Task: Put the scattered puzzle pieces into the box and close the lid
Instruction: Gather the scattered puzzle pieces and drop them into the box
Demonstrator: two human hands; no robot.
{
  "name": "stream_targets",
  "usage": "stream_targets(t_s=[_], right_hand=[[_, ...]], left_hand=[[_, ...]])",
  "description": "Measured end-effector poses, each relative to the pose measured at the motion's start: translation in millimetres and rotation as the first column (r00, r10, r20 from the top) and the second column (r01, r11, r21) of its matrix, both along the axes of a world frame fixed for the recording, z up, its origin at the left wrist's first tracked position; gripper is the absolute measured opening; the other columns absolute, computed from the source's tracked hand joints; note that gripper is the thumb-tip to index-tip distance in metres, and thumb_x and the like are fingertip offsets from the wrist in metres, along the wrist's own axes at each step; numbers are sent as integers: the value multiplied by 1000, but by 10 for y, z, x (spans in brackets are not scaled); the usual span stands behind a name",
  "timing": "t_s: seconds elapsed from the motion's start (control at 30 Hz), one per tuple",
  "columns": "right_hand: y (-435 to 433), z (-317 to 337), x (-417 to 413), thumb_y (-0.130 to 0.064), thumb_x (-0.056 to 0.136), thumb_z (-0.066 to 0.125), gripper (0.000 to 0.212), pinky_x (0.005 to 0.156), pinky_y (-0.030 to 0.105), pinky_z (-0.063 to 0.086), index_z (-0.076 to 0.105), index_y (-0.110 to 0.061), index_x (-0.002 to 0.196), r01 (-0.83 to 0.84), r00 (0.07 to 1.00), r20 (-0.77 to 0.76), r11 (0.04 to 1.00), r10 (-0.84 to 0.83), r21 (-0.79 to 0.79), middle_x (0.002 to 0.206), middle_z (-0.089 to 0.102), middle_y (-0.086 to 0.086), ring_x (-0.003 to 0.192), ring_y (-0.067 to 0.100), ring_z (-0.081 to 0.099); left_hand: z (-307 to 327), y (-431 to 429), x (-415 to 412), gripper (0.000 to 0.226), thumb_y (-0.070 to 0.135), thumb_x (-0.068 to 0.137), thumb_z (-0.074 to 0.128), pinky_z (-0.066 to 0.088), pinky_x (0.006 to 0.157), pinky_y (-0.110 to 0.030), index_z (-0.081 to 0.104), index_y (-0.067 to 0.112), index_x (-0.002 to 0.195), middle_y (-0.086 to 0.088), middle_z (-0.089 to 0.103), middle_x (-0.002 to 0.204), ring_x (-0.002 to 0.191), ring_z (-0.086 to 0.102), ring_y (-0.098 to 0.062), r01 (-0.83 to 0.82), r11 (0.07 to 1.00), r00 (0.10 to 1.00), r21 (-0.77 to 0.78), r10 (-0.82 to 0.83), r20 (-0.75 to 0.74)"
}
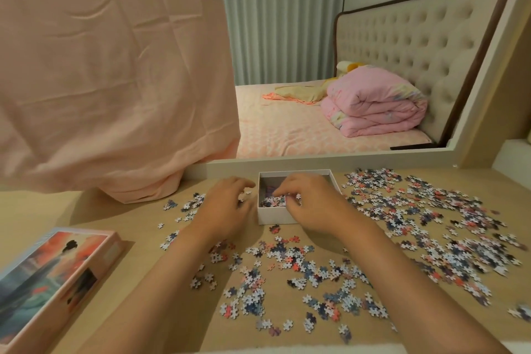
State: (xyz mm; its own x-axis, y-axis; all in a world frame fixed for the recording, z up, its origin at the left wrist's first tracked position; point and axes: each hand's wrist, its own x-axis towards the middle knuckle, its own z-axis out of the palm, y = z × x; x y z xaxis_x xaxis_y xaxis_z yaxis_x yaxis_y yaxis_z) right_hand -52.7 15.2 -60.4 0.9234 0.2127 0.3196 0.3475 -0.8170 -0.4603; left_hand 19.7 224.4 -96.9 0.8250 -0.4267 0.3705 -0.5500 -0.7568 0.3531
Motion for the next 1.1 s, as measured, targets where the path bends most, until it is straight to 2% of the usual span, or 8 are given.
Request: stream_targets(t_s=[0.1,0.2,0.33,0.63,0.73,0.8,0.97,1.1], right_hand=[[183,-30,-99,-16,96,52,32,88,29,54,73,-28,116,-64,991,-123,997,59,-41,116,70,-9,94,6,64],[295,-140,-170,-17,97,52,32,96,27,51,72,-26,119,-126,974,-208,975,87,-181,122,70,-9,106,5,64],[272,-214,-203,-15,95,53,28,97,38,52,73,-22,114,-138,956,-286,951,56,-276,118,71,-5,107,14,64],[214,-76,-441,-21,95,62,37,93,27,53,65,-37,128,-62,942,-335,983,1,-172,125,64,-16,99,0,60],[122,-41,-504,-46,84,73,66,99,33,46,48,-33,143,-26,876,-454,923,-163,-383,132,49,-5,113,13,51],[125,-57,-516,-55,79,73,63,96,41,48,50,-33,133,-31,827,-501,871,-253,-490,123,42,2,111,23,50],[273,-135,-398,-49,83,72,54,93,41,50,58,-29,131,-4,856,-481,929,-188,-370,122,51,2,104,22,57],[363,-123,-337,-56,74,78,77,103,44,45,51,-30,141,18,846,-498,942,-193,-336,133,46,0,120,23,51]], left_hand=[[-146,195,-28,56,50,97,44,18,119,-41,36,30,149,3,29,158,146,21,-21,-83,966,983,245,119,-139],[-257,314,-98,66,59,95,41,11,122,-40,25,33,154,5,12,164,150,7,-20,-21,951,956,310,109,-271],[-220,360,-251,58,53,95,49,19,118,-35,37,35,148,8,26,159,146,18,-16,53,971,969,235,8,-249],[-61,389,-512,39,48,84,69,40,97,-22,63,42,122,20,57,127,118,51,-3,173,985,934,-17,-169,-314],[-77,423,-505,79,77,68,62,34,109,-36,46,45,139,19,40,143,134,31,-7,209,963,943,170,-152,-296],[-95,417,-509,99,87,63,55,31,112,-43,32,42,148,16,30,149,138,21,-11,214,933,946,290,-124,-300],[-123,314,-554,70,68,79,61,37,107,-39,45,41,141,16,42,132,125,30,-7,254,946,939,199,-192,-285],[-97,392,-538,81,73,75,59,37,106,-38,39,39,146,14,38,138,129,29,-10,211,944,961,253,-152,-233]])
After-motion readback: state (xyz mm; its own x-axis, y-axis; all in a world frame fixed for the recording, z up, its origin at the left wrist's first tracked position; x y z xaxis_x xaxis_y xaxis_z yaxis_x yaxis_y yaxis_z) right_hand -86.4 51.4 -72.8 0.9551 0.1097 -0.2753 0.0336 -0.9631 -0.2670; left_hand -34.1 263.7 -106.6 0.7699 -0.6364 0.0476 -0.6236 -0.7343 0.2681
